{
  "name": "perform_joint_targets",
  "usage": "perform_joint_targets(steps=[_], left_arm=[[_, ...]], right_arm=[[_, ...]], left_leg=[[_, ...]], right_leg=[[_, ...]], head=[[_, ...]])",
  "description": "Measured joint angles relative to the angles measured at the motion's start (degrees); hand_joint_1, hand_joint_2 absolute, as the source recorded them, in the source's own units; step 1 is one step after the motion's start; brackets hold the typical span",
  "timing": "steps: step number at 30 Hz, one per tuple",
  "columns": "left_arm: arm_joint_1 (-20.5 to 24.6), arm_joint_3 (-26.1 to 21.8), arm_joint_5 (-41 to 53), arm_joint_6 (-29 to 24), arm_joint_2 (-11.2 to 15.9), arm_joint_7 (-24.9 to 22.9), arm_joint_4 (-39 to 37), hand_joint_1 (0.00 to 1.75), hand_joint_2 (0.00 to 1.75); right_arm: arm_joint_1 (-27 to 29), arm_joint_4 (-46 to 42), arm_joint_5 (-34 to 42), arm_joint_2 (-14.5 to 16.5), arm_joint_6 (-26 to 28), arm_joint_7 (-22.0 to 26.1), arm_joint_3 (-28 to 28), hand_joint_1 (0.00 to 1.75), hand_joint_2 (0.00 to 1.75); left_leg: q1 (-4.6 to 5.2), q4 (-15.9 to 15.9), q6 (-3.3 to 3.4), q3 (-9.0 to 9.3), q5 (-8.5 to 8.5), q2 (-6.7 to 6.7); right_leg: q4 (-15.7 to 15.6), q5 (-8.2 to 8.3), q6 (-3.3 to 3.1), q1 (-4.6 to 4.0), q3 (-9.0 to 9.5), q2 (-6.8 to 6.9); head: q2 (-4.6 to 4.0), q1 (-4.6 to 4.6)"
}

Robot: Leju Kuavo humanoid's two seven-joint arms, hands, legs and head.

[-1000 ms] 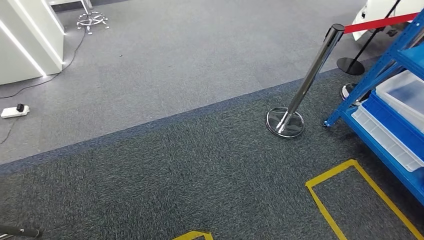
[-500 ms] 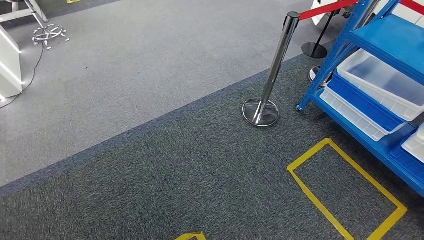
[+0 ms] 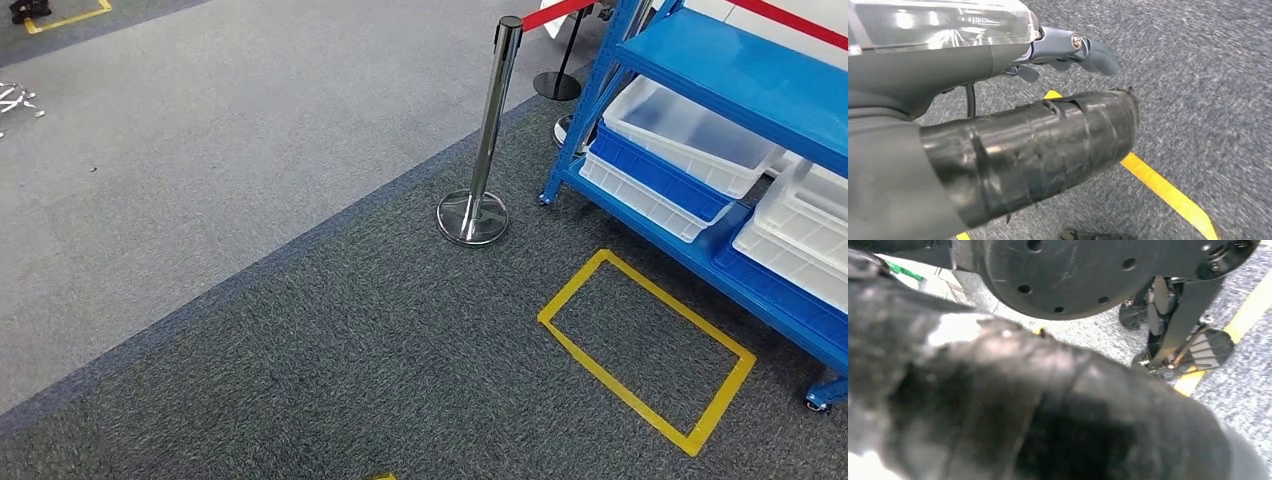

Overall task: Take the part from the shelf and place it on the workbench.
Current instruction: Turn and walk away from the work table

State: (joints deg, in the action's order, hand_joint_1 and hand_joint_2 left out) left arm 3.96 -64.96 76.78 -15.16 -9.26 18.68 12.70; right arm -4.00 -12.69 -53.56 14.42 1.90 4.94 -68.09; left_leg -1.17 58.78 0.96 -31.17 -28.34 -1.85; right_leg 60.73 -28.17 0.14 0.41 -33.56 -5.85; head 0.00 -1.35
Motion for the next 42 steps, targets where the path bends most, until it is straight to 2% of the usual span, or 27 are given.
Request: perform_joint_targets(steps=[1, 3, 4, 5, 6, 7, 8, 9, 11, 12, 14, 16, 18, 20, 21, 22, 25, 27, 29, 31, 33, 35, 36, 37, 38, 40, 42], left_arm=[[-0.03, -0.01, 0.0, 0.02, -0.02, 0.0, 0.0, 0.0, 0.0], [-0.23, -0.01, 0.0, 0.03, -0.03, -0.03, 0.0, 0.0, 0.0], [-0.33, -0.01, 0.0, 0.03, -0.03, -0.07, 0.0, 0.0, 0.0], [-0.39, -0.01, 0.0, 0.03, -0.03, -0.11, 0.0, 0.0, 0.0], [-0.4, -0.01, 0.0, 0.03, -0.03, -0.15, 0.0, 0.0, 0.0], [-0.36, -0.01, 0.01, 0.03, -0.04, -0.19, 0.0, 0.0, 0.0], [-0.32, 0.0, 0.02, 0.03, -0.06, -0.2, 0.0, 0.0, 0.0], [-0.3, 0.0, 0.03, 0.03, -0.08, -0.21, 0.0, 0.0, 0.0], [-0.26, 0.0, 0.04, 0.03, -0.11, -0.21, 0.0, 0.0, 0.0], [-0.18, 0.0, 0.04, 0.03, -0.12, -0.2, 0.0, 0.0, 0.0], [0.1, 0.0, 0.04, 0.03, -0.18, -0.17, 0.0, 0.0, 0.0], [0.21, 0.0, 0.05, 0.01, -0.23, -0.11, 0.0, 0.0, 0.0], [0.09, 0.0, 0.06, 0.0, -0.23, -0.1, 0.0, 0.0, 0.0], [-0.12, 0.0, 0.09, 0.01, -0.25, -0.13, 0.0, 0.0, 0.0], [-0.2, 0.0, 0.11, 0.01, -0.26, -0.14, 0.0, 0.0, 0.0], [-0.27, 0.0, 0.11, 0.01, -0.26, -0.14, 0.0, 0.0, 0.0], [-0.34, 0.0, 0.09, 0.01, -0.22, -0.14, 0.0, 0.0, 0.0], [-0.2, 0.0, 0.12, 0.01, -0.2, -0.13, 0.0, 0.0, 0.0], [0.08, 0.0, 0.15, 0.02, -0.24, -0.13, 0.0, 0.0, 0.0], [0.16, -0.01, 0.13, 0.03, -0.28, -0.14, 0.0, 0.0, 0.0], [-0.01, -0.01, 0.14, 0.03, -0.29, -0.15, 0.0, 0.0, 0.0], [-0.23, 0.0, 0.19, 0.03, -0.29, -0.15, 0.0, 0.0, 0.0], [-0.29, 0.0, 0.2, 0.03, -0.29, -0.16, 0.0, 0.0, 0.0], [-0.3, 0.0, 0.2, 0.04, -0.29, -0.16, 0.0, 0.0, 0.0], [-0.28, 0.0, 0.2, 0.04, -0.3, -0.16, 0.0, 0.0, 0.0], [-0.27, 0.0, 0.2, 0.07, -0.31, -0.2, 0.0, 0.0, 0.0], [-0.2, 0.0, 0.2, 0.09, -0.3, -0.29, 0.0, 0.0, 0.0]], right_arm=[[-0.01, 0.01, -0.04, -0.02, 0.02, -0.03, 0.02, 0.0, 0.0], [-0.11, 0.02, -0.08, -0.04, 0.06, -0.09, 0.05, 0.0, 0.0], [-0.15, 0.02, -0.08, -0.04, 0.07, -0.13, 0.07, 0.0, 0.0], [-0.16, 0.02, -0.08, -0.04, 0.07, -0.18, 0.07, 0.0, 0.0], [-0.13, 0.02, -0.08, -0.04, 0.07, -0.22, 0.07, 0.0, 0.0], [-0.08, 0.02, -0.08, -0.04, 0.08, -0.28, 0.07, 0.0, 0.0], [-0.03, 0.02, -0.08, -0.04, 0.08, -0.31, 0.07, 0.0, 0.0], [-0.02, 0.02, -0.08, -0.05, 0.09, -0.32, 0.07, 0.0, 0.0], [-0.16, 0.02, -0.08, -0.07, 0.09, -0.32, 0.08, 0.0, 0.0], [-0.2, 0.02, -0.08, -0.08, 0.09, -0.31, 0.08, 0.0, 0.0], [-0.12, 0.02, -0.09, -0.08, 0.09, -0.32, 0.09, 0.0, 0.0], [-0.06, 0.03, -0.09, -0.08, 0.1, -0.33, 0.08, 0.0, 0.0], [-0.15, 0.04, -0.09, -0.08, 0.11, -0.32, 0.08, 0.0, 0.0], [-0.19, 0.04, -0.09, -0.08, 0.11, -0.32, 0.08, 0.0, 0.0], [-0.17, 0.04, -0.09, -0.08, 0.1, -0.32, 0.08, 0.0, 0.0], [-0.15, 0.04, -0.09, -0.08, 0.1, -0.33, 0.08, 0.0, 0.0], [-0.12, 0.04, -0.09, -0.08, 0.09, -0.33, 0.08, 0.0, 0.0], [-0.08, 0.04, -0.09, -0.08, 0.1, -0.33, 0.07, 0.0, 0.0], [0.05, 0.04, -0.1, -0.09, 0.1, -0.33, 0.07, 0.0, 0.0], [0.12, 0.04, -0.1, -0.13, 0.12, -0.33, 0.08, 0.0, 0.0], [0.04, 0.04, -0.13, -0.15, 0.14, -0.35, 0.09, 0.0, 0.0], [-0.04, 0.04, -0.17, -0.15, 0.13, -0.37, 0.09, 0.0, 0.0], [-0.04, 0.04, -0.19, -0.15, 0.13, -0.37, 0.09, 0.0, 0.0], [0.0, 0.04, -0.21, -0.15, 0.13, -0.37, 0.09, 0.0, 0.0], [0.05, 0.04, -0.22, -0.15, 0.13, -0.37, 0.08, 0.0, 0.0], [0.04, 0.04, -0.26, -0.15, 0.13, -0.37, 0.08, 0.0, 0.0], [-0.08, 0.04, -0.27, -0.15, 0.14, -0.37, 0.09, 0.0, 0.0]], left_leg=[[-0.09, -0.22, 0.35, 0.05, 0.13, 0.68], [0.0, -0.35, 0.79, 0.06, 0.12, 2.08], [0.08, -0.34, 0.88, 0.05, 0.05, 2.85], [0.13, -0.33, 0.93, 0.09, -0.04, 3.62], [0.14, -0.33, 0.93, 0.17, -0.15, 4.33], [0.15, -0.33, 0.89, 0.34, -0.28, 4.98], [0.16, -0.33, 0.8, 0.58, -0.44, 5.6], [0.22, -0.34, 0.65, 0.82, -0.61, 6.15], [0.42, -0.33, 0.17, 1.16, -0.94, 7.2], [0.51, -0.38, -0.09, 1.28, -1.04, 7.71], [0.59, -0.48, -0.62, 1.67, -1.27, 8.39], [0.56, 1.4, -1.1, 1.16, -2.83, 6.35], [0.48, 7.6, -1.35, -1.69, -6.33, 3.35], [0.45, 14.3, -1.48, -5.1, -8.72, 2.49], [0.45, 15.3, -1.5, -5.8, -8.34, 2.41], [0.44, 14.1, -1.46, -5.49, -6.81, 2.31], [0.4, 3.2, -1.04, -1.1, -1.03, -0.06], [0.51, 0.15, -0.68, 0.17, -0.33, -1.1], [0.56, -0.13, -0.19, 0.27, -0.03, -0.16], [0.34, -0.67, 0.52, 0.42, 0.33, 1.02], [0.24, -0.99, 1.01, 0.48, 0.48, 2.33], [0.3, -0.98, 1.11, 0.46, 0.35, 3.71], [0.31, -0.96, 1.09, 0.52, 0.23, 4.44], [0.31, -0.94, 1.03, 0.66, 0.08, 5.12], [0.31, -0.93, 0.92, 0.89, -0.09, 5.76], [0.45, -0.91, 0.49, 1.44, -0.54, 6.97], [0.68, -0.97, -0.09, 1.85, -0.9, 8.04]], right_leg=[[1.72, -1.11, 0.26, -0.05, -0.79, 1.36], [8.16, -4.55, 0.72, -0.08, -3.88, 4.32], [11.68, -5.99, 0.89, -0.01, -5.65, 4.92], [13.92, -6.49, 0.97, 0.03, -6.78, 5.19], [14.23, -5.94, 0.97, 0.03, -6.93, 5.34], [12.3, -4.37, 0.87, 0.01, -5.93, 5.58], [8.57, -2.25, 0.6, -0.1, -3.96, 6.29], [4.61, -0.77, 0.23, -0.38, -1.9, 7.64], [-0.51, 0.52, -0.56, -1.06, 0.56, 9.52], [-1.05, 0.27, -0.82, -1.33, 0.65, 9.7], [-1.46, 0.53, -1.31, -1.17, 0.63, 8.44], [-2.13, 0.95, -1.96, -0.64, 1.0, 7.28], [-2.36, 1.15, -2.39, -0.38, 1.12, 6.12], [-2.16, 1.11, -2.55, -0.43, 1.0, 4.66], [-2.01, 1.07, -2.58, -0.45, 0.99, 3.85], [-1.86, 1.02, -2.57, -0.46, 1.02, 2.98], [-1.24, 0.7, -2.11, -0.41, 0.99, 0.73], [-1.01, 0.63, -1.5, -0.36, 0.7, -0.16], [-1.09, 0.77, -0.89, -0.35, 0.47, -0.81], [0.37, -0.28, -0.37, -0.54, -0.22, 0.89], [5.98, -3.55, 0.12, -0.54, -2.85, 3.93], [13.03, -6.49, 0.54, -0.24, -6.36, 5.09], [14.57, -6.55, 0.66, -0.1, -7.16, 5.28], [13.81, -5.44, 0.69, 0.0, -6.8, 5.49], [10.87, -3.48, 0.61, 0.02, -5.32, 5.93], [2.72, -0.08, 0.03, -0.36, -1.26, 8.43], [-1.25, 0.73, -0.62, -0.96, 0.53, 10.14]], head=[[0.0, -0.08], [0.0, -0.25], [0.0, -0.24], [0.0, -0.25], [0.0, -0.25], [0.0, -0.25], [0.0, -0.25], [0.0, -0.25], [0.0, -0.22], [0.0, -0.21], [0.0, -0.2], [0.0, -0.11], [0.0, 0.01], [0.0, 0.05], [0.0, 0.05], [0.0, 0.05], [0.0, 0.04], [0.0, 0.01], [0.0, 0.0], [0.0, -0.13], [0.0, -0.31], [0.0, -0.34], [0.0, -0.35], [0.0, -0.35], [0.0, -0.35], [0.0, -0.34], [0.0, -0.33]])
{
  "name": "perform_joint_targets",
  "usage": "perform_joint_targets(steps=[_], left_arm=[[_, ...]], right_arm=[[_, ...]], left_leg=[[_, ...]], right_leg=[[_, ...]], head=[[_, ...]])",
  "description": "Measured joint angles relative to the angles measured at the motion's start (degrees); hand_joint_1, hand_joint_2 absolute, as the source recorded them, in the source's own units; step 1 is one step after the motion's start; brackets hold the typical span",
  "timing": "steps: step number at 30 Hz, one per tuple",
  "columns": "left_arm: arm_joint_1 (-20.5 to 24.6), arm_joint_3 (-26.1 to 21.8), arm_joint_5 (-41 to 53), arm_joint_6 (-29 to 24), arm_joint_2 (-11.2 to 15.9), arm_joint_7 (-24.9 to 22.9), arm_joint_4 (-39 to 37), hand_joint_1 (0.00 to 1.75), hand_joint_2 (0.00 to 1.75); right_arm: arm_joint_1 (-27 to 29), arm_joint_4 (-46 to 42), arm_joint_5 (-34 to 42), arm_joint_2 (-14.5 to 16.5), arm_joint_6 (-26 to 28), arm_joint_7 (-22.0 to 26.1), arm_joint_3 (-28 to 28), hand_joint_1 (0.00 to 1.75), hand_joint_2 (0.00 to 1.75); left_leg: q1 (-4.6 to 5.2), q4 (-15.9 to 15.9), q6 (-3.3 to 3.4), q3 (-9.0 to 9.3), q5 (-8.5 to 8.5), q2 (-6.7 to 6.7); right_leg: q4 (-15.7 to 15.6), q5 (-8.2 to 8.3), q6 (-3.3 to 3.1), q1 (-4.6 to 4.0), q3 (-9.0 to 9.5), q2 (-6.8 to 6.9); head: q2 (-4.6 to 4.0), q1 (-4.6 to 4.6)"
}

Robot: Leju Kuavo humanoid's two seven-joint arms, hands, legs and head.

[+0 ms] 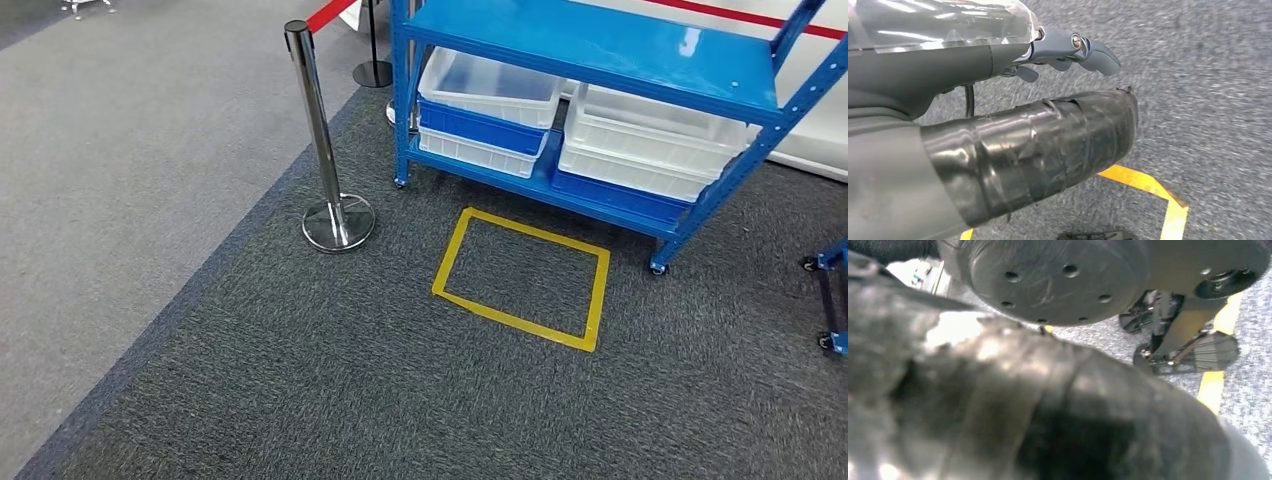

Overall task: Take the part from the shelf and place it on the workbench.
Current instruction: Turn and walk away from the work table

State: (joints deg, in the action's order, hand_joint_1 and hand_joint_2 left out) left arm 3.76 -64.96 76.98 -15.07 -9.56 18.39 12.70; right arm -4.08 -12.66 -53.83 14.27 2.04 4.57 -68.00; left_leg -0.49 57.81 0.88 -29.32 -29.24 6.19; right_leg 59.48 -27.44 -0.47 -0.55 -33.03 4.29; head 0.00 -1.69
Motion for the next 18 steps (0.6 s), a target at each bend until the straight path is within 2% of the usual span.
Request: perform_joint_targets(steps=[1, 2, 3, 5, 7, 8, 9, 10, 11, 12, 14, 15, 16, 17, 18], left_arm=[[0.1, 0.0, 0.0, 0.01, 0.01, -0.05, 0.0, 0.0, 0.0], [0.24, 0.0, -0.01, 0.01, 0.01, -0.09, 0.0, 0.0, 0.0], [0.38, 0.0, -0.01, 0.01, 0.01, -0.1, 0.0, 0.0, 0.0], [0.43, 0.0, -0.01, 0.01, 0.03, -0.12, 0.0, 0.0, 0.0], [0.26, 0.0, 0.0, 0.01, 0.05, -0.13, 0.0, 0.0, 0.0], [0.14, 0.0, 0.0, 0.01, 0.04, -0.13, 0.0, 0.0, 0.0], [0.05, 0.0, 0.0, 0.01, 0.04, -0.14, 0.0, 0.0, 0.0], [-0.03, 0.0, 0.0, 0.01, 0.04, -0.14, 0.0, 0.0, 0.0], [-0.07, -0.01, -0.01, 0.01, 0.05, -0.14, 0.0, 0.0, 0.0], [-0.1, -0.01, -0.02, 0.01, 0.07, -0.13, 0.0, 0.0, 0.0], [-0.15, -0.02, -0.03, 0.01, 0.17, -0.13, 0.0, 0.0, 0.0], [-0.11, -0.01, -0.02, 0.01, 0.21, -0.13, 0.0, 0.0, 0.0], [-0.02, -0.01, -0.01, 0.01, 0.25, -0.13, 0.0, 0.0, 0.0], [0.13, 0.0, 0.0, 0.01, 0.24, -0.12, 0.0, 0.0, 0.0], [0.26, 0.0, 0.0, 0.02, 0.19, -0.13, 0.0, 0.0, 0.0]], right_arm=[[-0.02, 0.0, -0.02, -0.01, 0.01, 0.0, 0.01, 0.0, 0.0], [0.01, 0.0, -0.05, -0.01, 0.01, 0.0, 0.01, 0.0, 0.0], [0.06, 0.0, -0.1, 0.01, 0.0, 0.0, 0.01, 0.0, 0.0], [0.04, 0.0, -0.16, 0.04, 0.0, 0.0, 0.01, 0.0, 0.0], [-0.05, 0.0, -0.17, 0.06, 0.01, 0.0, 0.01, 0.0, 0.0], [-0.08, 0.0, -0.17, 0.05, 0.02, 0.0, 0.01, 0.0, 0.0], [-0.07, 0.0, -0.17, 0.05, 0.01, 0.0, 0.01, 0.0, 0.0], [-0.04, 0.0, -0.17, 0.05, 0.01, 0.0, 0.01, 0.0, 0.0], [-0.01, 0.0, -0.17, 0.05, 0.01, 0.0, 0.01, 0.0, 0.0], [0.01, 0.0, -0.18, 0.06, 0.0, 0.0, 0.01, 0.0, 0.0], [-0.05, 0.04, -0.2, 0.11, -0.02, 0.0, 0.01, 0.0, 0.0], [-0.08, 0.07, -0.21, 0.13, -0.03, 0.0, 0.01, 0.0, 0.0], [-0.06, 0.09, -0.23, 0.15, -0.04, 0.0, 0.01, 0.0, 0.0], [0.01, 0.09, -0.26, 0.15, -0.05, 0.0, 0.01, 0.0, 0.0], [0.09, 0.09, -0.3, 0.14, -0.06, -0.01, 0.01, 0.0, 0.0]], left_leg=[[0.1, -0.1, -0.25, 0.19, -0.11, 0.55], [0.14, -0.24, -0.52, 0.46, -0.22, 1.09], [0.09, -0.22, -0.82, 0.68, -0.43, 1.03], [-0.03, 2.49, -1.3, -0.2, -2.48, -1.72], [-0.17, 9.66, -1.47, -3.62, -6.2, -4.94], [-0.18, 13.46, -1.5, -5.61, -7.56, -5.4], [-0.19, 15.75, -1.5, -6.96, -7.79, -5.55], [-0.19, 16.1, -1.45, -7.46, -6.91, -5.64], [-0.19, 13.95, -1.31, -6.81, -4.89, -5.84], [-0.19, 10.1, -1.11, -5.37, -2.33, -6.52], [-0.22, 3.01, -0.77, -2.68, 0.68, -8.8], [-0.18, 1.21, -0.65, -2.03, 1.08, -9.59], [-0.12, 0.72, -0.55, -1.85, 0.88, -9.81], [-0.14, 0.49, -0.36, -1.75, 1.05, -9.32], [-0.23, 0.24, -0.05, -1.57, 1.23, -8.71]], right_leg=[[-0.1, -0.13, -0.21, -0.19, -0.05, -0.19], [-0.25, -0.06, -0.44, -0.1, -0.06, -0.95], [-0.51, 0.06, -0.65, 0.12, 0.07, -1.56], [-1.04, 0.36, -1.25, 0.6, 0.41, -2.87], [-1.06, 0.46, -1.63, 0.71, 0.39, -4.23], [-0.96, 0.46, -1.72, 0.67, 0.32, -5.03], [-0.86, 0.42, -1.78, 0.63, 0.31, -5.88], [-0.74, 0.38, -1.8, 0.58, 0.33, -6.77], [-0.63, 0.32, -1.77, 0.56, 0.41, -7.65], [-0.5, 0.24, -1.69, 0.57, 0.49, -8.51], [-0.19, 0.07, -1.29, 0.52, 0.35, -9.89], [-0.1, 0.04, -0.98, 0.58, 0.17, -10.43], [-0.08, 0.08, -0.63, 0.66, -0.02, -10.91], [-0.11, 0.18, -0.27, 0.73, -0.16, -11.44], [-0.02, 0.14, 0.05, 0.75, -0.2, -11.23]], head=[[0.0, 0.01], [0.0, 0.01], [0.0, 0.02], [0.0, 0.12], [0.0, 0.22], [0.0, 0.24], [0.0, 0.24], [0.0, 0.25], [0.0, 0.25], [0.0, 0.25], [0.0, 0.22], [0.0, 0.2], [0.0, 0.2], [0.0, 0.21], [0.0, 0.2]])
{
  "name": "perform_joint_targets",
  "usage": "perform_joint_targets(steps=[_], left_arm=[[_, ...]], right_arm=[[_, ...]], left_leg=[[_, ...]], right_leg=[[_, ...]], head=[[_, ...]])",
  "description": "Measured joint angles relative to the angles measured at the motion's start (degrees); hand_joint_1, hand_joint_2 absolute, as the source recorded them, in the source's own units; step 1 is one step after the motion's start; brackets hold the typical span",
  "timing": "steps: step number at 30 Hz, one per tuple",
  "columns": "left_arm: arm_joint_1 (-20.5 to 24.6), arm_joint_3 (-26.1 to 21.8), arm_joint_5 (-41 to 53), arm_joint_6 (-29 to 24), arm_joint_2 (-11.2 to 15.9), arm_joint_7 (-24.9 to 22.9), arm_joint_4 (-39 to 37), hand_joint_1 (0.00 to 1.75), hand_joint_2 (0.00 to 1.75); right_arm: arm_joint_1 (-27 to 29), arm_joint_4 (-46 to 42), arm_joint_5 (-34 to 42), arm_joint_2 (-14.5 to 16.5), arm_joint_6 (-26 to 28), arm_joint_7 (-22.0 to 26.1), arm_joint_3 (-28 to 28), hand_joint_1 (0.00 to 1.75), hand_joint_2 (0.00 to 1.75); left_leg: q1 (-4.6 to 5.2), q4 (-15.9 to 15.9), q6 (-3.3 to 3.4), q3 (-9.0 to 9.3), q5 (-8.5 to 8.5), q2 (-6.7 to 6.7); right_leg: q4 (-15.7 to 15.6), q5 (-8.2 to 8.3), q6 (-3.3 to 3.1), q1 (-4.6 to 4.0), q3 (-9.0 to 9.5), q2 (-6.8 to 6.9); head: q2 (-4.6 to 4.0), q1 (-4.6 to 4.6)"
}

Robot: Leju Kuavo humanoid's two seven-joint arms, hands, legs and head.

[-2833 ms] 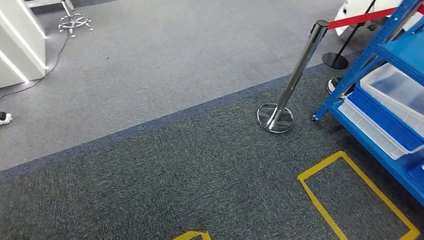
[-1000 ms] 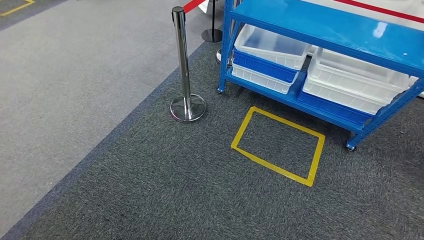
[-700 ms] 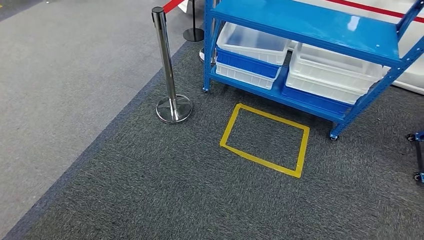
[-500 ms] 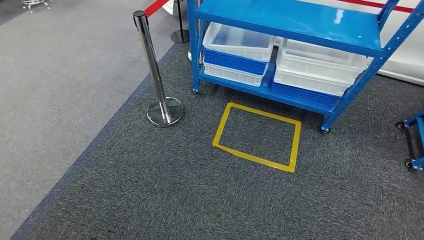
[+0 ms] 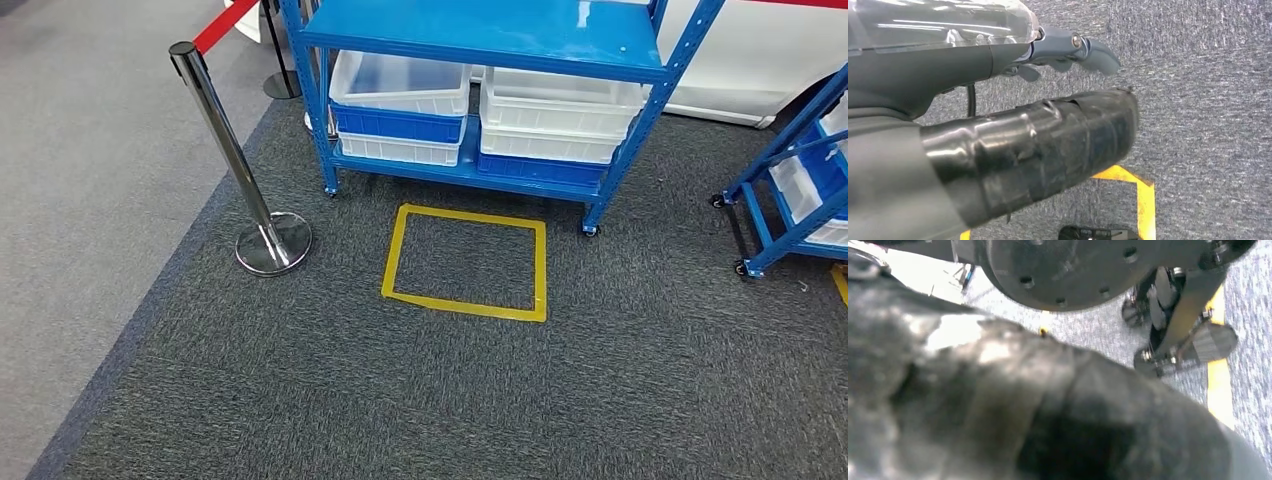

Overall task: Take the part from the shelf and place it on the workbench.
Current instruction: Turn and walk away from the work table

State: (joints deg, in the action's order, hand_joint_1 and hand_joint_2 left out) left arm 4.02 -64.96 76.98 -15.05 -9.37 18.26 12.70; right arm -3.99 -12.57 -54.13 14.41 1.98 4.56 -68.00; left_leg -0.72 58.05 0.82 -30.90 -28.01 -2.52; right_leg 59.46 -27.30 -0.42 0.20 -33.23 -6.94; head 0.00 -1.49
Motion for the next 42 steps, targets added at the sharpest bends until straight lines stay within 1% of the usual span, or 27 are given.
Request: perform_joint_targets(steps=[2, 4, 6, 7, 8, 9, 11, 13, 15, 16, 17, 18, 20, 21, 22, 23, 25, 27, 30, 32, 34, 36, 37, 38, 39, 40, 42], left_arm=[[0.02, -0.01, -0.05, 0.01, -0.09, -0.02, 0.0, 0.0, 0.0], [-0.2, -0.02, -0.13, 0.01, -0.12, -0.04, 0.0, 0.0, 0.0], [-0.37, -0.02, -0.16, 0.01, -0.1, -0.06, 0.0, 0.0, 0.0], [-0.39, -0.02, -0.17, 0.01, -0.1, -0.07, 0.0, 0.0, 0.0], [-0.38, -0.02, -0.17, 0.01, -0.11, -0.07, 0.0, 0.0, 0.0], [-0.36, -0.02, -0.17, 0.02, -0.15, -0.08, 0.0, 0.0, 0.0], [-0.35, -0.02, -0.17, 0.02, -0.21, -0.07, 0.0, 0.0, 0.0], [-0.26, -0.02, -0.17, 0.02, -0.2, -0.07, 0.0, 0.0, 0.0], [0.01, -0.02, -0.17, 0.03, -0.18, -0.08, 0.0, 0.0, 0.0], [0.14, -0.03, -0.18, 0.03, -0.17, -0.07, 0.0, 0.0, 0.0], [0.19, -0.03, -0.19, 0.04, -0.17, -0.07, 0.0, 0.0, 0.0], [0.18, -0.03, -0.19, 0.04, -0.16, -0.07, 0.0, 0.0, 0.0], [0.04, -0.02, -0.18, 0.06, -0.16, -0.07, 0.0, 0.0, 0.0], [-0.06, -0.02, -0.17, 0.11, -0.17, -0.06, 0.0, 0.0, 0.0], [-0.15, -0.02, -0.17, 0.21, -0.16, -0.04, 0.0, 0.0, 0.0], [-0.23, -0.02, -0.17, 0.36, -0.14, 0.0, 0.0, 0.0, 0.0], [-0.34, -0.03, -0.17, 0.7, -0.05, 0.07, 0.0, 0.0, 0.0], [-0.32, -0.04, -0.16, 0.91, 0.03, 0.11, 0.0, 0.0, 0.0], [-0.12, -0.03, -0.1, 0.88, 0.05, 0.18, 0.0, 0.0, 0.0], [-0.13, -0.04, -0.1, 0.82, 0.03, 0.2, 0.0, 0.0, 0.0], [-0.15, -0.04, -0.13, 0.78, 0.04, 0.24, 0.0, 0.0, 0.0], [-0.19, -0.04, -0.12, 0.76, 0.06, 0.28, 0.0, 0.0, 0.0], [-0.21, -0.04, -0.11, 0.76, 0.06, 0.28, 0.0, 0.0, 0.0], [-0.22, -0.04, -0.11, 0.76, 0.04, 0.29, 0.0, 0.0, 0.0], [-0.21, -0.04, -0.1, 0.76, 0.02, 0.29, 0.0, 0.0, 0.0], [-0.21, -0.04, -0.1, 0.76, -0.02, 0.3, 0.0, 0.0, 0.0], [-0.18, -0.04, -0.09, 0.76, -0.1, 0.32, 0.0, 0.0, 0.0]], right_arm=[[0.03, 0.0, -0.07, -0.03, -0.01, -0.02, 0.01, 0.0, 0.0], [-0.06, 0.0, -0.1, -0.06, -0.02, -0.03, 0.02, 0.0, 0.0], [-0.1, 0.0, -0.11, -0.07, -0.02, -0.04, 0.02, 0.0, 0.0], [-0.08, 0.0, -0.12, -0.08, -0.03, -0.04, 0.02, 0.0, 0.0], [-0.02, 0.0, -0.12, -0.09, -0.03, -0.04, 0.02, 0.0, 0.0], [0.02, 0.0, -0.12, -0.1, -0.03, -0.04, 0.02, 0.0, 0.0], [0.01, 0.0, -0.12, -0.14, -0.03, -0.04, 0.02, 0.0, 0.0], [-0.1, 0.0, -0.13, -0.16, -0.03, -0.04, 0.03, 0.0, 0.0], [-0.07, 0.0, -0.18, -0.16, -0.03, -0.04, 0.04, 0.0, 0.0], [-0.02, 0.0, -0.23, -0.15, -0.02, -0.05, 0.04, 0.0, 0.0], [0.0, 0.0, -0.28, -0.15, -0.01, -0.06, 0.05, 0.0, 0.0], [-0.04, 0.0, -0.32, -0.15, 0.03, -0.13, 0.05, 0.0, 0.0], [-0.13, 0.0, -0.4, -0.15, 0.15, -0.37, 0.08, 0.0, 0.0], [-0.16, 0.0, -0.44, -0.16, 0.21, -0.51, 0.08, 0.0, 0.0], [-0.16, 0.0, -0.49, -0.16, 0.26, -0.62, 0.09, 0.0, 0.0], [-0.15, 0.0, -0.53, -0.16, 0.31, -0.73, 0.11, 0.0, 0.0], [-0.12, 0.0, -0.68, -0.15, 0.46, -0.95, 0.23, 0.0, 0.0], [-0.15, 0.01, -0.89, -0.14, 0.56, -1.11, 0.38, 0.0, 0.0], [-0.19, 0.02, -1.16, -0.14, 0.62, -1.21, 0.46, 0.0, 0.0], [-0.18, 0.02, -1.29, -0.15, 0.73, -1.24, 0.48, 0.0, 0.0], [-0.18, 0.02, -1.39, -0.16, 0.86, -1.24, 0.48, 0.0, 0.0], [-0.18, 0.03, -1.45, -0.16, 0.91, -1.17, 0.49, 0.0, 0.0], [-0.17, 0.03, -1.46, -0.16, 0.92, -1.12, 0.49, 0.0, 0.0], [-0.14, 0.03, -1.48, -0.16, 0.93, -1.06, 0.49, 0.0, 0.0], [-0.12, 0.02, -1.49, -0.16, 0.93, -1.0, 0.5, 0.0, 0.0], [-0.1, 0.02, -1.5, -0.16, 0.93, -0.93, 0.5, 0.0, 0.0], [-0.13, 0.02, -1.5, -0.16, 0.93, -0.76, 0.51, 0.0, 0.0]], left_leg=[[-0.29, -0.54, 0.72, 0.3, 0.33, 1.33], [-0.27, -0.71, 1.14, 0.39, 0.3, 2.73], [-0.22, -0.67, 1.16, 0.44, 0.06, 4.3], [-0.22, -0.66, 1.1, 0.55, -0.1, 5.09], [-0.22, -0.64, 0.99, 0.75, -0.27, 5.76], [-0.22, -0.64, 0.83, 1.04, -0.47, 6.4], [-0.1, -0.63, 0.33, 1.58, -0.93, 7.57], [0.09, -0.63, -0.24, 1.94, -1.29, 8.58], [0.25, -0.78, -0.81, 2.27, -1.56, 9.48], [0.2, -0.49, -1.09, 2.37, -1.97, 9.17], [0.15, 0.76, -1.31, 1.96, -2.91, 8.08], [0.06, 3.2, -1.48, 0.91, -4.39, 6.6], [-0.09, 11.02, -1.62, -2.82, -8.07, 3.75], [-0.1, 14.4, -1.68, -4.65, -9.15, 3.27], [-0.1, 16.08, -1.72, -5.75, -9.1, 3.09], [-0.1, 15.43, -1.69, -5.78, -7.79, 3.05], [-0.11, 8.46, -1.45, -3.28, -3.03, 2.86], [0.0, 2.09, -1.11, -0.86, -0.4, 2.33], [0.07, 0.66, -0.45, -0.41, -0.23, 2.1], [-0.17, 0.16, 0.24, -0.22, 0.1, 2.35], [-0.33, -0.15, 0.8, -0.13, 0.28, 2.67], [-0.3, -0.14, 0.96, -0.18, 0.23, 2.99], [-0.29, -0.12, 0.97, -0.14, 0.17, 3.13], [-0.29, -0.11, 0.93, -0.05, 0.09, 3.22], [-0.3, -0.1, 0.85, 0.1, -0.01, 3.26], [-0.3, -0.1, 0.71, 0.3, -0.13, 3.28], [-0.14, -0.06, 0.22, 0.54, -0.39, 3.32]], right_leg=[[2.12, -1.44, 0.58, -0.19, -0.93, 2.43], [8.3, -4.88, 1.11, -0.09, -3.95, 5.43], [14.84, -7.27, 1.53, 0.26, -7.31, 6.28], [15.73, -6.97, 1.66, 0.41, -7.78, 6.46], [14.09, -5.54, 1.67, 0.51, -6.94, 6.7], [10.36, -3.42, 1.55, 0.51, -4.98, 7.29], [2.64, -0.62, 0.96, 0.02, -1.02, 9.61], [-0.2, -0.23, 0.4, -0.51, 0.24, 10.61], [-0.31, -0.11, -0.02, -0.48, 0.17, 9.39], [-0.53, -0.03, -0.28, -0.32, 0.29, 8.85], [-0.77, 0.08, -0.58, -0.12, 0.43, 8.38], [-0.98, 0.19, -0.89, 0.08, 0.56, 7.96], [-0.96, 0.11, -1.35, 0.09, 0.5, 7.24], [-0.87, 0.03, -1.5, 0.03, 0.5, 6.8], [-0.77, -0.06, -1.59, -0.03, 0.56, 6.32], [-0.65, -0.17, -1.59, -0.06, 0.68, 5.83], [-0.34, -0.52, -1.33, -0.04, 1.0, 5.03], [0.15, -0.89, -0.78, -0.17, 0.93, 4.65], [0.16, -0.87, 0.05, -0.23, 0.64, 4.46], [1.27, -1.74, 0.62, -0.21, 0.28, 4.98], [6.42, -4.77, 1.16, -0.02, -2.04, 5.86], [13.67, -7.89, 1.58, 0.25, -5.69, 6.21], [15.62, -8.14, 1.71, 0.37, -6.75, 6.26], [15.41, -7.21, 1.75, 0.47, -6.75, 6.3], [12.96, -5.34, 1.7, 0.54, -5.62, 6.38], [8.91, -3.06, 1.53, 0.57, -3.65, 6.55], [2.02, -0.59, 1.0, 0.24, -0.36, 6.97]], head=[[0.0, -0.16], [0.0, -0.35], [0.0, -0.38], [0.0, -0.38], [0.0, -0.39], [0.0, -0.39], [0.0, -0.39], [0.0, -0.35], [0.0, -0.32], [0.0, -0.29], [0.0, -0.2], [0.0, -0.09], [0.0, 0.12], [0.0, 0.15], [0.0, 0.16], [0.0, 0.15], [0.0, 0.16], [0.0, 0.15], [0.0, 0.13], [0.0, 0.06], [0.0, -0.03], [0.0, -0.06], [0.0, -0.06], [0.0, -0.06], [0.0, -0.07], [0.0, -0.07], [0.0, -0.06]])
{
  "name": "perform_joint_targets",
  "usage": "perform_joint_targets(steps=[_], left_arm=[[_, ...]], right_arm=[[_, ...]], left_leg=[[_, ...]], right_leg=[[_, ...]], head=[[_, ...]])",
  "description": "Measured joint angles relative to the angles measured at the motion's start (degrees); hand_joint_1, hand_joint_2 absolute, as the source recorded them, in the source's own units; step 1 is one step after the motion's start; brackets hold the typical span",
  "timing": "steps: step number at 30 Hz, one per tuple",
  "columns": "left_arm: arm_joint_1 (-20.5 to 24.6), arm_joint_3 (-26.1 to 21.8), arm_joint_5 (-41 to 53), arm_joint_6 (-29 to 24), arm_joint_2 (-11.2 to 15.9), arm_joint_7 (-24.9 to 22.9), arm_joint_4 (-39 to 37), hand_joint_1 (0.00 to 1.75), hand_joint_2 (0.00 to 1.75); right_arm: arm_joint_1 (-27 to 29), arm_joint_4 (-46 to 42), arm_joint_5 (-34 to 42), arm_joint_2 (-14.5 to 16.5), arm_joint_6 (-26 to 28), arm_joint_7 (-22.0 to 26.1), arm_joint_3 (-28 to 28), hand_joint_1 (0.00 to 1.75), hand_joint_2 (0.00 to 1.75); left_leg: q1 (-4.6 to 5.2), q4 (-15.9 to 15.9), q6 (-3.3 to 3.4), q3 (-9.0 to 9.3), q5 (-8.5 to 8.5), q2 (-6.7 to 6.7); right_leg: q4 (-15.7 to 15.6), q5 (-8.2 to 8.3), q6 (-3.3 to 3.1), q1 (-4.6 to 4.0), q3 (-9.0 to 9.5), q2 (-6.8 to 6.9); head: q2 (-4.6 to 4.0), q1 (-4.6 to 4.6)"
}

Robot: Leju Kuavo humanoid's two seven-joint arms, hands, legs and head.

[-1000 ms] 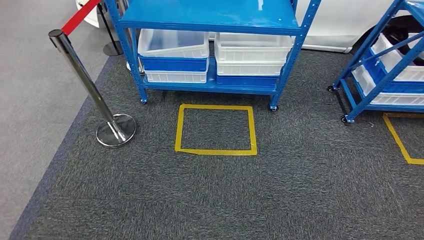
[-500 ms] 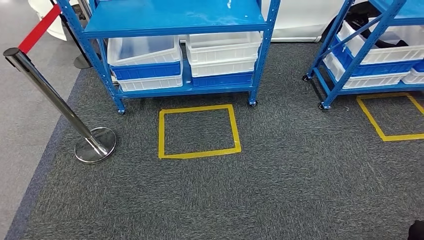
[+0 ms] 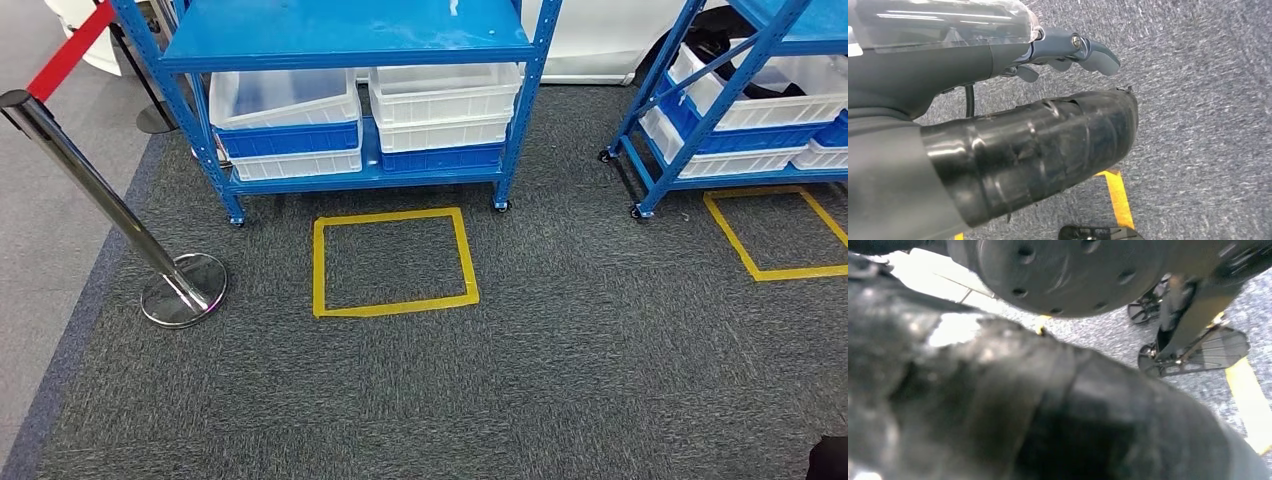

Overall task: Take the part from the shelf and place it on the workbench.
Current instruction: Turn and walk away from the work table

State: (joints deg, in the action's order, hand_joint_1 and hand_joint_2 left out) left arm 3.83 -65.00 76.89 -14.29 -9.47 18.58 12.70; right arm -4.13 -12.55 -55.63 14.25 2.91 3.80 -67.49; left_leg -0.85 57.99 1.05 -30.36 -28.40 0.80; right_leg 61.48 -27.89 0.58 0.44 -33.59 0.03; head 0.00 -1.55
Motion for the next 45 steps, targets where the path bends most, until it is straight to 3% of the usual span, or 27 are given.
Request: perform_joint_targets(steps=[2, 5, 7, 9, 10, 11, 12, 14, 15, 17, 19, 21, 24, 25, 26, 27, 29, 31, 33, 36, 37, 39, 40, 41, 42, 43, 45], left_arm=[[0.06, 0.0, 0.01, 0.0, -0.03, 0.03, 0.0, 0.0, 0.0], [0.17, 0.0, 0.09, -0.01, -0.02, 0.07, 0.0, 0.0, 0.0], [0.17, 0.0, 0.16, 0.0, 0.01, 0.11, 0.0, 0.0, 0.0], [0.09, 0.0, 0.32, 0.02, -0.01, 0.13, 0.0, 0.0, 0.0], [0.05, 0.0, 0.42, 0.03, -0.02, 0.14, 0.0, 0.0, 0.0], [0.01, 0.0, 0.46, 0.04, -0.02, 0.14, 0.0, 0.0, 0.0], [-0.02, 0.0, 0.5, 0.04, 0.0, 0.15, 0.0, 0.0, 0.0], [-0.06, 0.0, 0.5, 0.04, 0.04, 0.15, 0.0, 0.0, 0.0], [-0.06, 0.0, 0.49, 0.04, 0.07, 0.15, 0.0, 0.0, 0.0], [0.01, 0.0, 0.51, 0.03, 0.09, 0.16, 0.0, 0.0, 0.0], [0.03, 0.0, 0.52, 0.03, 0.08, 0.16, -0.01, 0.0, 0.0], [0.01, 0.0, 0.52, 0.03, 0.01, 0.14, -0.02, 0.0, 0.0], [0.04, 0.0, 0.5, 0.02, -0.02, 0.1, -0.02, 0.0, 0.0], [0.04, 0.0, 0.5, 0.02, -0.02, 0.1, -0.02, 0.0, 0.0], [0.03, 0.0, 0.51, 0.02, -0.02, 0.1, -0.02, 0.0, 0.0], [0.0, 0.0, 0.51, 0.02, -0.03, 0.1, -0.02, 0.0, 0.0], [-0.11, 0.0, 0.52, 0.02, -0.08, 0.1, -0.02, 0.0, 0.0], [-0.08, 0.0, 0.52, 0.02, -0.12, 0.1, -0.02, 0.0, 0.0], [0.09, 0.0, 0.52, 0.02, -0.13, 0.1, -0.02, 0.0, 0.0], [0.22, 0.0, 0.52, 0.02, -0.11, 0.1, -0.02, 0.0, 0.0], [0.22, 0.0, 0.52, 0.01, -0.11, 0.1, -0.02, 0.0, 0.0], [0.12, 0.0, 0.54, 0.02, -0.1, 0.1, -0.02, 0.0, 0.0], [0.07, 0.0, 0.56, 0.04, -0.1, 0.09, -0.03, 0.0, 0.0], [0.02, 0.0, 0.59, 0.07, -0.1, 0.08, -0.03, 0.0, 0.0], [-0.02, 0.0, 0.61, 0.08, -0.09, 0.05, -0.04, 0.0, 0.0], [-0.05, 0.0, 0.62, 0.08, -0.08, 0.02, -0.04, 0.0, 0.0], [-0.11, 0.0, 0.61, 0.07, 0.01, -0.03, -0.04, 0.0, 0.0]], right_arm=[[-0.07, 0.0, 0.0, -0.01, -0.04, 0.16, 0.01, 0.0, 0.0], [-0.07, 0.01, 0.0, 0.02, -0.11, 0.26, 0.0, 0.0, 0.0], [-0.07, 0.02, 0.0, 0.05, -0.11, 0.27, -0.01, 0.0, 0.0], [-0.07, 0.02, 0.0, 0.04, -0.11, 0.27, -0.01, 0.0, 0.0], [-0.06, 0.02, 0.0, 0.03, -0.11, 0.27, -0.01, 0.0, 0.0], [-0.06, 0.02, 0.0, 0.03, -0.11, 0.27, -0.01, 0.0, 0.0], [-0.06, 0.02, 0.0, 0.03, -0.11, 0.27, -0.01, 0.0, 0.0], [-0.06, 0.02, 0.0, 0.05, -0.12, 0.27, -0.01, 0.0, 0.0], [-0.07, 0.02, 0.0, 0.07, -0.13, 0.27, -0.01, 0.0, 0.0], [-0.08, 0.02, 0.0, 0.09, -0.13, 0.27, -0.01, 0.0, 0.0], [-0.13, 0.02, 0.0, 0.08, -0.13, 0.27, -0.01, 0.0, 0.0], [-0.15, 0.03, 0.0, 0.07, -0.14, 0.24, -0.01, 0.0, 0.0], [-0.13, 0.04, 0.01, 0.04, -0.17, 0.12, -0.01, 0.0, 0.0], [-0.12, 0.04, 0.02, 0.03, -0.17, 0.09, -0.01, 0.0, 0.0], [-0.09, 0.04, 0.02, 0.02, -0.17, 0.05, -0.01, 0.0, 0.0], [-0.05, 0.04, 0.02, 0.02, -0.17, 0.02, -0.01, 0.0, 0.0], [0.01, 0.04, 0.02, -0.01, -0.18, -0.05, -0.01, 0.0, 0.0], [0.01, 0.04, 0.02, -0.02, -0.19, -0.13, -0.01, 0.0, 0.0], [-0.04, 0.04, 0.02, -0.02, -0.19, -0.17, -0.01, 0.0, 0.0], [-0.01, 0.04, 0.02, -0.02, -0.2, -0.17, -0.01, 0.0, 0.0], [0.01, 0.04, 0.02, -0.02, -0.2, -0.17, -0.01, 0.0, 0.0], [0.02, 0.04, 0.02, -0.02, -0.2, -0.17, -0.01, 0.0, 0.0], [0.01, 0.04, 0.02, -0.02, -0.2, -0.19, -0.01, 0.0, 0.0], [0.01, 0.04, 0.02, -0.02, -0.21, -0.22, -0.01, 0.0, 0.0], [0.02, 0.04, 0.02, -0.02, -0.21, -0.26, -0.01, 0.0, 0.0], [0.04, 0.04, 0.02, -0.02, -0.21, -0.29, -0.01, 0.0, 0.0], [0.07, 0.09, 0.02, 0.04, -0.26, -0.33, -0.01, 0.0, 0.0]], left_leg=[[0.14, -0.06, -0.61, 0.05, -0.12, 0.08], [0.14, 0.45, -1.51, 0.07, -0.8, 0.05], [0.06, 4.98, -1.83, -1.98, -3.61, -0.18], [0.05, 12.65, -2.03, -5.82, -6.95, -0.28], [0.05, 15.33, -2.1, -7.25, -7.53, -0.28], [0.05, 16.0, -2.11, -7.77, -6.96, -0.28], [0.05, 14.24, -2.03, -7.12, -5.27, -0.28], [0.09, 6.55, -1.63, -3.71, -1.18, -0.38], [0.17, 3.23, -1.4, -2.25, 0.02, -0.45], [0.37, 0.65, -1.0, -1.19, 0.31, -0.57], [0.29, 0.28, -0.5, -1.07, 0.55, -0.5], [-0.05, -0.34, 0.14, -0.66, 0.83, -0.35], [-0.2, -0.65, 0.65, -0.37, 0.78, -0.17], [-0.21, -0.63, 0.67, -0.27, 0.66, -0.14], [-0.21, -0.62, 0.63, -0.1, 0.5, -0.13], [-0.24, -0.61, 0.51, 0.17, 0.31, -0.15], [-0.29, -0.6, 0.1, 0.82, -0.22, -0.18], [-0.12, -0.49, -0.58, 1.1, -0.79, -0.14], [0.07, -0.62, -1.25, 1.2, -1.09, -0.08], [-0.08, 0.46, -2.06, 1.18, -2.19, -0.14], [-0.14, 2.74, -2.26, 0.2, -3.51, -0.2], [-0.19, 10.39, -2.49, -3.79, -7.03, -0.26], [-0.2, 14.14, -2.55, -5.95, -8.24, -0.27], [-0.2, 16.34, -2.56, -7.45, -8.33, -0.28], [-0.19, 16.29, -2.47, -7.9, -7.18, -0.28], [-0.17, 14.01, -2.28, -7.28, -4.97, -0.29], [0.03, 6.24, -1.57, -4.3, -0.24, -0.35]], right_leg=[[-1.97, 0.03, -0.41, -0.38, 0.76, 0.1], [-2.81, 0.37, -1.31, -0.07, 1.15, -0.06], [-3.41, 0.58, -2.04, 0.2, 1.51, -0.03], [-3.41, 0.47, -2.46, 0.05, 1.49, -0.06], [-3.33, 0.4, -2.54, -0.05, 1.5, -0.14], [-3.21, 0.3, -2.56, -0.13, 1.55, -0.27], [-3.06, 0.16, -2.51, -0.19, 1.63, -0.44], [-2.65, -0.23, -2.22, -0.26, 1.79, -0.73], [-2.41, -0.45, -1.98, -0.37, 1.8, -0.82], [-2.17, -0.67, -1.46, -0.5, 1.7, -0.85], [-2.19, -0.73, -0.9, -0.48, 1.74, -0.87], [-0.45, -1.94, -0.3, -0.43, 1.08, -0.79], [9.35, -6.52, 0.47, 0.02, -4.02, -0.62], [12.3, -7.24, 0.67, 0.2, -5.74, -0.59], [13.47, -6.88, 0.82, 0.34, -6.62, -0.54], [12.4, -5.38, 0.87, 0.45, -6.36, -0.47], [5.27, -1.01, 0.68, 0.53, -3.29, -0.2], [-0.63, 1.06, 0.23, 0.21, -0.69, 0.03], [-1.76, 0.75, -0.28, -0.17, -0.25, 0.02], [-2.26, 0.64, -1.34, 0.12, 0.23, -0.08], [-2.48, 0.6, -1.72, 0.24, 0.48, -0.05], [-2.57, 0.3, -2.33, 0.07, 0.81, 0.01], [-2.56, 0.13, -2.54, -0.07, 0.98, -0.02], [-2.56, -0.07, -2.67, -0.22, 1.23, -0.1], [-2.55, -0.31, -2.72, -0.34, 1.57, -0.22], [-2.55, -0.58, -2.7, -0.45, 2.02, -0.36], [-2.49, -1.22, -2.46, -0.67, 2.81, -0.55]], head=[[0.0, 0.02], [0.0, 0.07], [0.0, 0.2], [0.0, 0.26], [0.0, 0.26], [0.0, 0.25], [0.0, 0.26], [0.0, 0.26], [0.0, 0.25], [0.0, 0.21], [0.0, 0.21], [0.0, 0.07], [0.0, -0.21], [0.0, -0.2], [0.0, -0.19], [0.0, -0.2], [0.0, -0.2], [0.0, -0.18], [0.0, -0.14], [0.0, -0.09], [0.0, -0.07], [0.0, -0.03], [0.0, -0.04], [0.0, -0.04], [0.0, -0.04], [0.0, -0.04], [0.0, -0.06]])
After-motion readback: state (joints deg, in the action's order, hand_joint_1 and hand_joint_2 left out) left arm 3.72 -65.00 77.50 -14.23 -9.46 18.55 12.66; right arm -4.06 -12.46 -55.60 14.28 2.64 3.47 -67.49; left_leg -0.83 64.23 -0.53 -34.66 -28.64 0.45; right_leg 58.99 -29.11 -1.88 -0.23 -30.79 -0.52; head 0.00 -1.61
